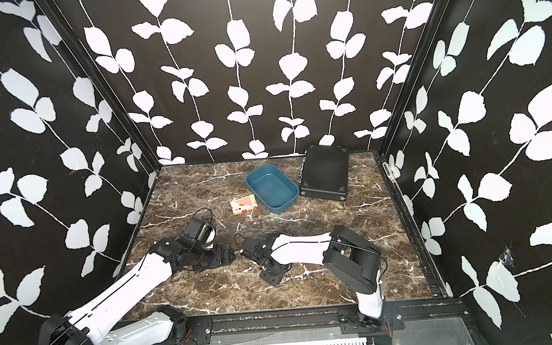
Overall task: Put the nails on the desktop into the storage box
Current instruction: Pick up the nail from the center of the board.
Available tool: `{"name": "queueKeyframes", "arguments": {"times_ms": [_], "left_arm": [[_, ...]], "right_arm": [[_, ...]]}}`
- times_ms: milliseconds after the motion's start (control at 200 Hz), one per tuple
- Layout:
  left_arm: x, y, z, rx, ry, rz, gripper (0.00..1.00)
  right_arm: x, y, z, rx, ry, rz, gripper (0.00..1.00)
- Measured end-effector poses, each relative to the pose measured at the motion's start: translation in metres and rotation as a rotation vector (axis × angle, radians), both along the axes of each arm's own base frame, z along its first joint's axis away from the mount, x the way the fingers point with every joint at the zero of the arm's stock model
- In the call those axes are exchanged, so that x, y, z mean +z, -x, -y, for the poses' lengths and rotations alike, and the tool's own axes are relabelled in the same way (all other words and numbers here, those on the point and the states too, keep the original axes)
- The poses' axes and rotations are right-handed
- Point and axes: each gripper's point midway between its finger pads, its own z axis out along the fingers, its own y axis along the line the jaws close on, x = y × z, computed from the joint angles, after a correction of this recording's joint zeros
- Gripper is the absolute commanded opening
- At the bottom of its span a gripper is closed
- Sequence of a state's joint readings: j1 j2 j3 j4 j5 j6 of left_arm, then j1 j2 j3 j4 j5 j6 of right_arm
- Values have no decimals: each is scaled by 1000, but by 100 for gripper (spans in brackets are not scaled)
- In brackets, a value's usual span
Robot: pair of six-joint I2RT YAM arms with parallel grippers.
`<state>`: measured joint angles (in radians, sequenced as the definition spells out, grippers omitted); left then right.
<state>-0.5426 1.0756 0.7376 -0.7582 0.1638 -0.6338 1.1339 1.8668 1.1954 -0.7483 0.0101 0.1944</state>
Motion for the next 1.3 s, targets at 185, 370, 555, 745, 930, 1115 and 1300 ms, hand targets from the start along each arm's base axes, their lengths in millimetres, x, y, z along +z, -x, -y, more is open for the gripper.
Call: {"name": "queueKeyframes", "arguments": {"times_ms": [185, 370, 555, 745, 930, 1115, 1300], "left_arm": [[1, 0, -1, 3, 3, 4, 92], [2, -2, -3, 13, 4, 6, 92], [15, -10, -6, 31, 23, 56, 92], [64, -41, -2, 66, 156, 254, 92], [92, -66, 17, 32, 257, 351, 93], [100, -82, 32, -41, 275, 367, 93], [103, -86, 36, -94, 259, 385, 93]], "right_arm": [[0, 4, -3, 25, 10, 19, 0], [1, 2, -3, 25, 11, 29, 0], [16, -10, -1, -63, -77, -14, 0], [96, -73, 15, -334, -374, -6, 0], [158, -130, 19, -567, -626, -40, 0], [182, -182, -1, -747, -786, -113, 0], [167, -228, -19, -889, -808, -169, 0]]}}
